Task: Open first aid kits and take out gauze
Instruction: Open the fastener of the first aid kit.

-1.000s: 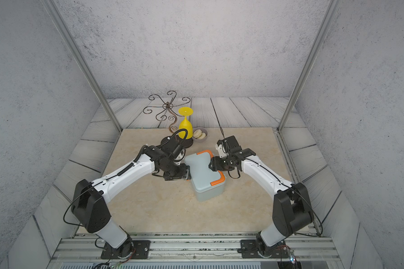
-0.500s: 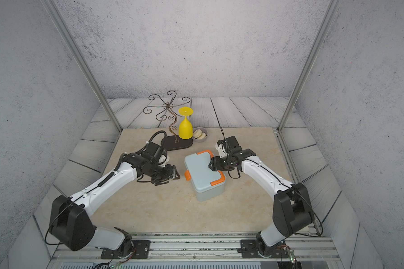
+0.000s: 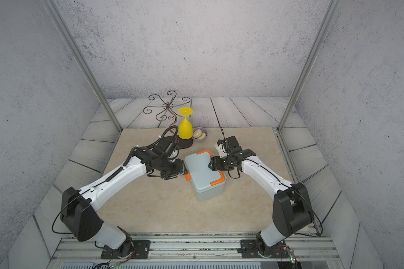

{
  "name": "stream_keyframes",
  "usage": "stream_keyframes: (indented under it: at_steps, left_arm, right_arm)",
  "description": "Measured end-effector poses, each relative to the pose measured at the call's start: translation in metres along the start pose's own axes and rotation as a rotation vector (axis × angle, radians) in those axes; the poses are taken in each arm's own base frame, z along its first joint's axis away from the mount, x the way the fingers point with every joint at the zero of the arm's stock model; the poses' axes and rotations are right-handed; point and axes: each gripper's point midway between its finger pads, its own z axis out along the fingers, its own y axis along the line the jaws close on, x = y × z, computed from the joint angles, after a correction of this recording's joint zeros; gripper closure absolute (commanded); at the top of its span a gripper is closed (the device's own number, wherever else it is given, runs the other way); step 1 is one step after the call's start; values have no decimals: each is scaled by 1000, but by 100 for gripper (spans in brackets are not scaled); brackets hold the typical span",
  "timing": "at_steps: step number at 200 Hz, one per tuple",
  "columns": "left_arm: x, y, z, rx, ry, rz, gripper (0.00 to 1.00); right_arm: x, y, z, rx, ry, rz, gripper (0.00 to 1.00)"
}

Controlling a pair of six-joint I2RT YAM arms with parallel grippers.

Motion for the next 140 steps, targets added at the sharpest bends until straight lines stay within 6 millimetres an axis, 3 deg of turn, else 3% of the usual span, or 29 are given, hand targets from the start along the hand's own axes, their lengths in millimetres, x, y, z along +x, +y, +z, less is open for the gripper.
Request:
stream_keyframes:
  at_steps: [39, 75, 140]
  left_arm:
    - [7, -2, 9, -26, 18, 39, 36]
    - [21, 2, 13, -137, -5, 218, 38]
    - [14, -2, 24, -139, -34, 428, 24]
  right_arm:
    - [-1, 1, 1, -7, -3, -1, 37]
    - [-4, 2, 3, -11, -8, -3, 37]
    - [-6, 2, 5, -16, -15, -5, 37]
